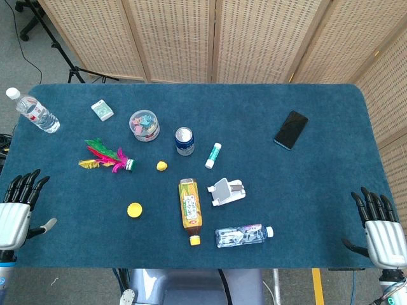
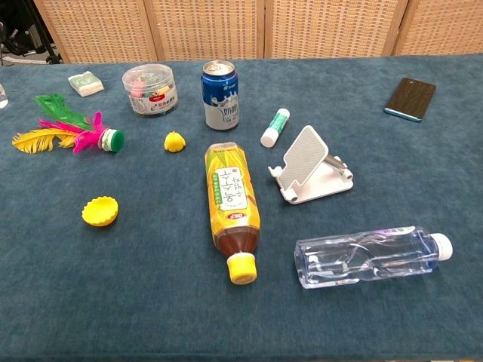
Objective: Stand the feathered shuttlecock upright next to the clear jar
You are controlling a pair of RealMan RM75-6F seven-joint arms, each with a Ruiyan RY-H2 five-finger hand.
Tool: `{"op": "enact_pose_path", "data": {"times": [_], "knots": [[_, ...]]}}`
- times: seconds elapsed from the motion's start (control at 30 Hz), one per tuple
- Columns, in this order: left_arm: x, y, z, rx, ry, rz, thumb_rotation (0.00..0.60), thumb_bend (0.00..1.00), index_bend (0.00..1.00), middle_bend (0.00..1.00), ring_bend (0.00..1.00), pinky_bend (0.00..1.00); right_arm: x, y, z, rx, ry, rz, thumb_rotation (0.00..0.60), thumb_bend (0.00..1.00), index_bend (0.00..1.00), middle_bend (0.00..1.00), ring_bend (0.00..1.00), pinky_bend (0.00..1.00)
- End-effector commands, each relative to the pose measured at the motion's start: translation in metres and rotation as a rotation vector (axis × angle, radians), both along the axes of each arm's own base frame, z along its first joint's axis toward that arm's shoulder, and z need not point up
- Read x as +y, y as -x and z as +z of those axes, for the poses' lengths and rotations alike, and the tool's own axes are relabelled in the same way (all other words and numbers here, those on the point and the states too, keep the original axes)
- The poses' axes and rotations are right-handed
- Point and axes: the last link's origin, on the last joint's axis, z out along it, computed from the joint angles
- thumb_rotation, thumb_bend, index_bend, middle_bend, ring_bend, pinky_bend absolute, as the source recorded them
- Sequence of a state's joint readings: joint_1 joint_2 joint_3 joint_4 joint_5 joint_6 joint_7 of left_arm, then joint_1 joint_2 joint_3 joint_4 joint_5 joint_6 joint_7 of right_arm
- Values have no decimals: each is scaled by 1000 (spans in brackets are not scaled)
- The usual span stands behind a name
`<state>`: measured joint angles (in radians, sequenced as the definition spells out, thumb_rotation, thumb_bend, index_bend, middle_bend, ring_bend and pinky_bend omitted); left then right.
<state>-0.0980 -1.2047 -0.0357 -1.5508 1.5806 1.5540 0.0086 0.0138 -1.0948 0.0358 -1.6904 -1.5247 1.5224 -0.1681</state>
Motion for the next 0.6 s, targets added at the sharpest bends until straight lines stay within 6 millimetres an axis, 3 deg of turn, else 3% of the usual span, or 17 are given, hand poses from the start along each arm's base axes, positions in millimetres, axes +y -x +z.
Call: {"op": "enact_pose_path", "data": {"times": [0.03, 0.2, 0.33, 0.6], "knots": [[6, 1, 2, 0, -13, 12, 600, 109, 136, 0, 0, 0, 0, 0, 0, 0, 2, -2, 600, 0, 0, 0, 0, 0], [36, 5, 8, 21, -12, 61, 600, 117, 213, 0, 0, 0, -1, 1, -1, 1, -3, -5, 600, 0, 0, 0, 0, 0], [71, 1, 14, 2, 21, 115, 600, 144, 319, 0, 0, 0, 0, 0, 0, 2, -1, 1, 600, 0, 0, 0, 0, 0], [139, -5, 20, 30, 64, 230, 600, 161, 372, 0, 0, 0, 0, 0, 0, 1, -1, 3, 600, 0, 0, 0, 0, 0]]}}
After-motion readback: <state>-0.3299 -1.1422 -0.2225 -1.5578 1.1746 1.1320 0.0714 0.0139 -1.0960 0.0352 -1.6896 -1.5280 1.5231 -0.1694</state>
